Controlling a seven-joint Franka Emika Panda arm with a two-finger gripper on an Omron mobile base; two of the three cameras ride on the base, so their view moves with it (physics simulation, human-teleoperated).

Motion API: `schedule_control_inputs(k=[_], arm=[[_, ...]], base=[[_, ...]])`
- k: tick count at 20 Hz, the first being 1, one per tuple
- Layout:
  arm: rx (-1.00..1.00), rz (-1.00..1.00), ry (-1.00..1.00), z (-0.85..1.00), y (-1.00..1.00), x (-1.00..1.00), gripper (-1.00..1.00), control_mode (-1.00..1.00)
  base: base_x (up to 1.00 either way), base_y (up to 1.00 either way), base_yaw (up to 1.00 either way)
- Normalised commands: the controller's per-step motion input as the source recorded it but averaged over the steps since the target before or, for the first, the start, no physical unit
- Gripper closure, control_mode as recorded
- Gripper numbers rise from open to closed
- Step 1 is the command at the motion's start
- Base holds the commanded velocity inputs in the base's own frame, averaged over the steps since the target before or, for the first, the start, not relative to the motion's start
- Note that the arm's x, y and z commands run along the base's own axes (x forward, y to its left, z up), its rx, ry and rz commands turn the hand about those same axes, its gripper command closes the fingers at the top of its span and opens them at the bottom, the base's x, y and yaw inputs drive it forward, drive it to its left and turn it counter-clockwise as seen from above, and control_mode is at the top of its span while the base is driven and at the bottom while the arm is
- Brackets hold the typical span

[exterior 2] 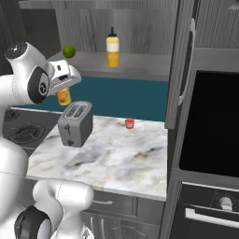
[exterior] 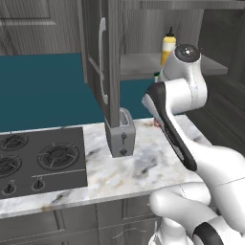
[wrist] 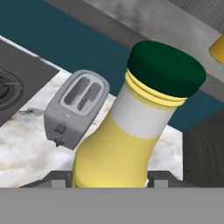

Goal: Pick the mustard and mustard from the counter and place them in the cabinet.

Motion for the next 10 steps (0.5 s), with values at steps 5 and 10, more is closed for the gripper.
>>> schedule_control_inputs(k=[5,10], arm=[[0.0,0.0,-0.04,0.57,-0.16,0.0,1.0,-1.0],[0.0,0.0,-0.06,0.55,-0.01,0.0,1.0,-1.0]], base=[[0.0,0.0,0.0],[0.0,0.0,0.0]])
